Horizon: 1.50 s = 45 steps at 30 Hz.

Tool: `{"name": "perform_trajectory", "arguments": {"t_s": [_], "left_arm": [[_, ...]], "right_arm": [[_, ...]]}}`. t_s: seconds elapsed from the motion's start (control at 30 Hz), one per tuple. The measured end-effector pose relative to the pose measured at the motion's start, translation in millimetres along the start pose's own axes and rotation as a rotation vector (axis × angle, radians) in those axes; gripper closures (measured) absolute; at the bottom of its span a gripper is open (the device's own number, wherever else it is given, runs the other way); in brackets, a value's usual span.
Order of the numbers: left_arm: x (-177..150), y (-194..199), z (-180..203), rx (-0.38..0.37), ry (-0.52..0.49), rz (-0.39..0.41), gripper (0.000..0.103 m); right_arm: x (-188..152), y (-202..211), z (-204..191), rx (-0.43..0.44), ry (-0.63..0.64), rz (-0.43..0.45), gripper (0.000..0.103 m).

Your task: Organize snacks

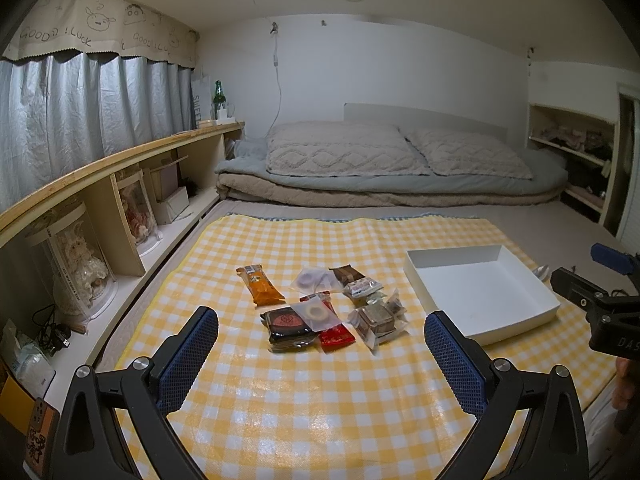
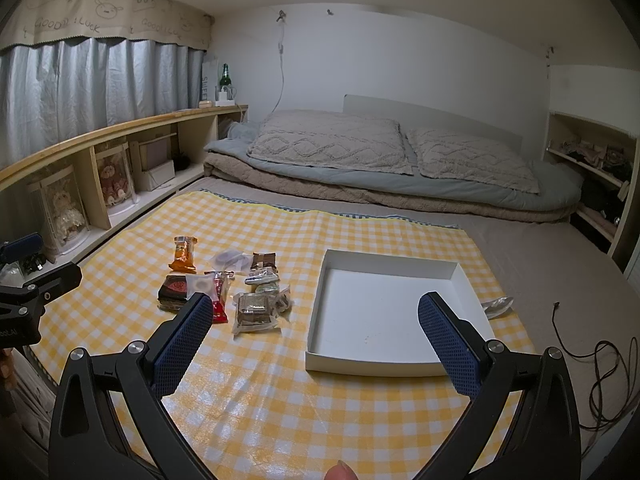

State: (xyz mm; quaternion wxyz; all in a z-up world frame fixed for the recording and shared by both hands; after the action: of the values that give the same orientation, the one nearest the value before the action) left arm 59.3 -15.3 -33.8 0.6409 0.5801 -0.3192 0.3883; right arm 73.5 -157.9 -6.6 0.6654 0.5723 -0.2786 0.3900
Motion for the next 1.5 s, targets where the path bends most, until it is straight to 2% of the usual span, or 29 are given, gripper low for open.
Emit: {"name": "perform_trajectory", "arguments": {"t_s": [0.3,0.4,0.63,0.83,1.0,1.2,1.37,1.47,1.5], "left_arm": [[7,3,1,-0.004,0.006,0.014,0.0],[12,-2,0,0.007,0.003,0.007,0.0],[35,-12,4,0.026,-0.019,0.034,0.0],[58,-31,11,0.023,-0.043,0.055,0.0],[79,-62,9,0.057,-0.05,0.068,0.0],[94,-121,2,0.073,-0.001,-0.012,0.0],[112,-171,-8,0.099,-0.005,-0.087,0.0],[113,-208,-17,0.131,0.001,-0.154,0.0],[112,-220,-19,0.138,0.01,-0.18,0.0]], "right_arm": [[3,1,5,0.04,-0.022,0.02,0.0],[12,-4,6,0.078,-0.037,0.023,0.0],[38,-17,0,0.104,0.015,0.049,0.0],[69,-39,0,0.114,0.028,0.078,0.0],[85,-67,-1,0.085,0.055,0.094,0.0],[90,-113,-3,0.078,0.064,0.05,0.0],[92,-141,-4,0.102,0.042,0.033,0.0],[90,-162,-7,0.155,0.018,0.002,0.0],[86,-173,-11,0.181,0.013,-0.032,0.0]]}}
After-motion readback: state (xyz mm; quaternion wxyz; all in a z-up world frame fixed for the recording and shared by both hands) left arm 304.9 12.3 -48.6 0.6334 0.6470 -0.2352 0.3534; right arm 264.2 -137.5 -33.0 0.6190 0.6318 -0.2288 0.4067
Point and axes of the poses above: each gripper's, at about its wrist camera, not at the fingertips, and y roughly against the way its jaws point, z to its right, x to its top, the point moved 6 cm from there along -y, roughly the way its jaws point, and after that the axes turned 10 degrees about y, right-handed, at the moved point
